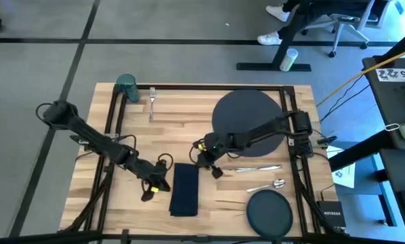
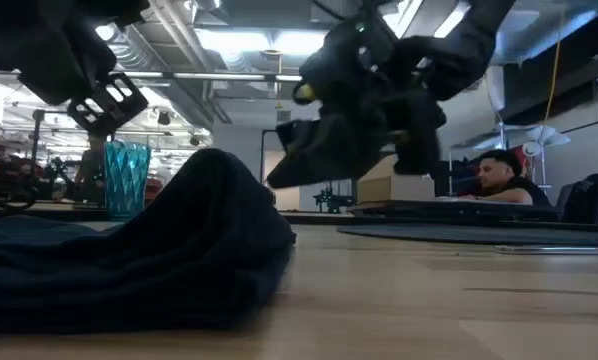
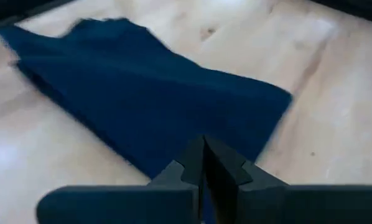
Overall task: Set table place
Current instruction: Fold the black table napkin
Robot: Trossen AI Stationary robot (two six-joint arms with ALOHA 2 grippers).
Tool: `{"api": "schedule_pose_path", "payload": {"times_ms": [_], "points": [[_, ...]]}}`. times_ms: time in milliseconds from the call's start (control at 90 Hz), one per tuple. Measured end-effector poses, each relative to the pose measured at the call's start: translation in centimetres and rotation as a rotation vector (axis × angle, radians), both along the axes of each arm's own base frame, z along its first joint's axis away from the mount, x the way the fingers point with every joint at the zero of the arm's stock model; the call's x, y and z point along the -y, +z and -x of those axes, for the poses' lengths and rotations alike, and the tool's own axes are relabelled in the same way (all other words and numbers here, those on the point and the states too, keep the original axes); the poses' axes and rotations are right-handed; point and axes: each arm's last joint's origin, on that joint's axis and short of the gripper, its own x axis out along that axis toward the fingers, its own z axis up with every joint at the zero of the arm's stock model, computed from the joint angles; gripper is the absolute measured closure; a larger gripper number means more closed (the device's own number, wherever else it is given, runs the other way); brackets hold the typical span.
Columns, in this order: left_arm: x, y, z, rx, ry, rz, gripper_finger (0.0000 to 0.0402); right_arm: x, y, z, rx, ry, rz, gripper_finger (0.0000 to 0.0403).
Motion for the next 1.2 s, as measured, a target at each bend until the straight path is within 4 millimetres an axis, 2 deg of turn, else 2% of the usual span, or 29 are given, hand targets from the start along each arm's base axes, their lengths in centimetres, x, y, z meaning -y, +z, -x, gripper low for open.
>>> {"api": "schedule_pose_path", "payload": {"times_ms": [233, 789, 1067, 1200], "points": [[0.5, -1.2, -1.1, 0.031, 0.002, 0.008, 0.0387, 0.4, -1.8, -0.1, -0.043, -0.024, 0.014, 0.0403], [0.5, -1.7, -1.4, 0.011, 0.025, 0.032, 0.0387, 1.3, -2.6, 0.3, -0.123, -0.083, 0.089, 0.0403], [0.6, -4.2, -1.9, -0.065, 0.062, -0.015, 0.0387, 2.2, -2.6, 0.3, -0.126, -0.112, 0.095, 0.0403], [0.4, -4.6, -2.6, -0.026, 0.075, -0.009, 0.0387, 2.4, -2.6, 0.3, -0.126, -0.114, 0.098, 0.0403]]}}
